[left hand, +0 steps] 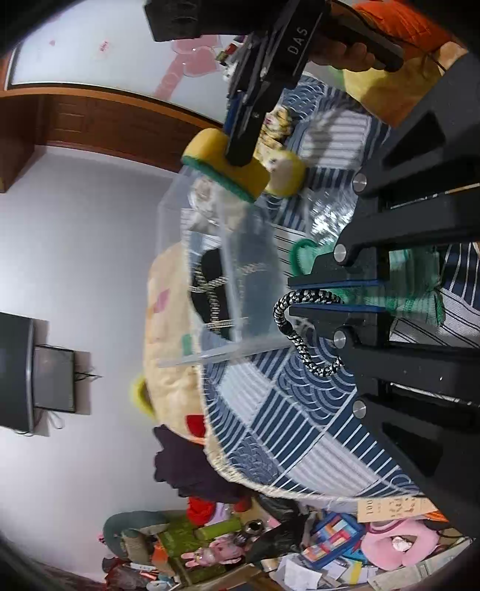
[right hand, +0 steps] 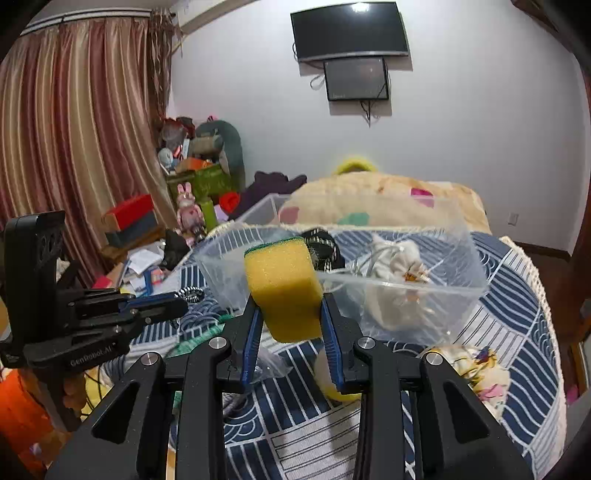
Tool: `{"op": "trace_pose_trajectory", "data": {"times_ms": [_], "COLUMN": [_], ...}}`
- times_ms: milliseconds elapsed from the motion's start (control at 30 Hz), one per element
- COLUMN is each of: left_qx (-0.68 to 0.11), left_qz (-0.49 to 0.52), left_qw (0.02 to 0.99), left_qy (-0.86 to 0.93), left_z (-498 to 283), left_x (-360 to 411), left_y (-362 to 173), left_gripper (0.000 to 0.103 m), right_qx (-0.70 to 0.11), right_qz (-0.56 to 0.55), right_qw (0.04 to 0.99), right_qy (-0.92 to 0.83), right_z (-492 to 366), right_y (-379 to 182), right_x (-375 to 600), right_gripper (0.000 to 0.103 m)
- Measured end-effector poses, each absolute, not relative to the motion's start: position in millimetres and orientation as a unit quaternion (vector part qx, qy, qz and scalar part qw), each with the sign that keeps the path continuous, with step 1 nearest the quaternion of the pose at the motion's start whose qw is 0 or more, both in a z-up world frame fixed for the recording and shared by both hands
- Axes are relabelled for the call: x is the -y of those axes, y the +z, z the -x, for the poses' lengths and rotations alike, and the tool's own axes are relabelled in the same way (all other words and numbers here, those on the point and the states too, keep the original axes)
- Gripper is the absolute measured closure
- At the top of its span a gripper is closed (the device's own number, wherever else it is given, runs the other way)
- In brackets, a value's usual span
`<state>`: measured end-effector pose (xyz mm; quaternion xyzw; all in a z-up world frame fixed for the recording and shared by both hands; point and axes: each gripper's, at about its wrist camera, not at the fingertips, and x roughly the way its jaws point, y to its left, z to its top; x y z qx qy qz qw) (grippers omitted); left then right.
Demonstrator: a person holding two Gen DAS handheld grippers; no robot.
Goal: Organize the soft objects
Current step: 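Lower the sponge into the box with the right tool while the left tool releases the cord inside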
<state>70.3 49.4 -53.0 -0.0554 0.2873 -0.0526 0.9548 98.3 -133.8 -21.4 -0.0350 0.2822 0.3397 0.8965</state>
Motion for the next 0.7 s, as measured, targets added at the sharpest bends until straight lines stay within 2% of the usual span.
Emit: {"op": "trace_pose_trajectory", "data": {"times_ms": [400, 700], "left_qx": [-0.212, -0.207], "left_qz": [0.031, 0.028], "left_qw": [0.975, 0.976], "left_qy": [-0.058, -0.061], "left_z": [-73, -110], "left_x": [-44, -40], "left_y": [3, 7], "left_gripper": [0.097, 0.097], "right_qx": [-0.223, -0.24], "right_qz": [0.027, 0.009], "right_qw": [0.928, 0.928], "right_qy": [0.298, 0.283], "right_z": [-101, -132], "right_y": [16, 13], "right_x": [155, 161], "right_gripper": [0.075, 0.075]}}
